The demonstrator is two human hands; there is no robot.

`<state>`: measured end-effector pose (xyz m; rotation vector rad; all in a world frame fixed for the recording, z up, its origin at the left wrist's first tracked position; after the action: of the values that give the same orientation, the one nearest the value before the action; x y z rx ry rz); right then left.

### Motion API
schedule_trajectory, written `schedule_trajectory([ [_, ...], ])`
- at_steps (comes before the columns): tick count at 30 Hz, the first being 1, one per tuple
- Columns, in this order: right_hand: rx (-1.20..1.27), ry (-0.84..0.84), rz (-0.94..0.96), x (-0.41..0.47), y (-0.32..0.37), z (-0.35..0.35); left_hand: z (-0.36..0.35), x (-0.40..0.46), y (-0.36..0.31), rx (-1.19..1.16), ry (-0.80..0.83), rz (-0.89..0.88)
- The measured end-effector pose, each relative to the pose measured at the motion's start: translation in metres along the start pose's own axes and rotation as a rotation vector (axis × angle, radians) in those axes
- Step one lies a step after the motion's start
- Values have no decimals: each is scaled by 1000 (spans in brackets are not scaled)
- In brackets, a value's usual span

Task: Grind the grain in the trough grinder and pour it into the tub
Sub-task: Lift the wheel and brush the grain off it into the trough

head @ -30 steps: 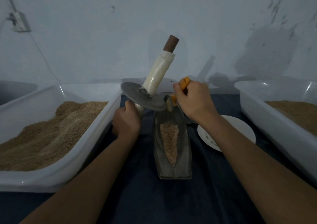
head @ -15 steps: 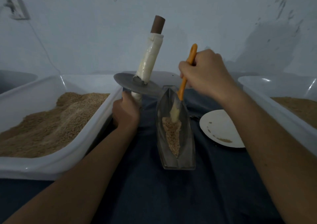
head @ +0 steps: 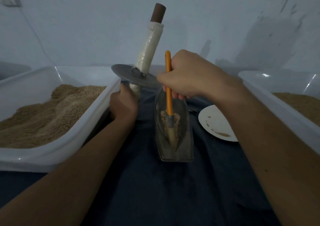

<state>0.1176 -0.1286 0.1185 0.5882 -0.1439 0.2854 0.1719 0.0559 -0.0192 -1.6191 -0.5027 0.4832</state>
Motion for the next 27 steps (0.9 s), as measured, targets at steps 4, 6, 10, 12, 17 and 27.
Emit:
schedule_trajectory([
  [4,-47,-31,1,2,-6,0,2,6,6,-77,-32,10],
  [6,-60,-87,22,2,-7,2,2,10,6,-84,-29,-38],
  [10,-63,-140,31,1,-8,8,-6,19,12,-206,40,-2],
  [12,-54,-175,25,0,-7,17,2,17,12,-132,-19,2],
  [17,-43,-73,1,-3,3,21,-1,14,2,-87,6,-91],
  [27,-109,-118,18,-2,-3,-5,1,12,7,-57,-27,10],
])
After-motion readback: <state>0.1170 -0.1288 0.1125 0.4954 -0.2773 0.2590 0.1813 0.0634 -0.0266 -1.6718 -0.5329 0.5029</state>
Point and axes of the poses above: each hand's wrist, its own x-axis towards the middle knuckle, its own z-axis out of the back of the hand, y = z × x, the point moved 9 cm from there along x, towards the middle knuckle
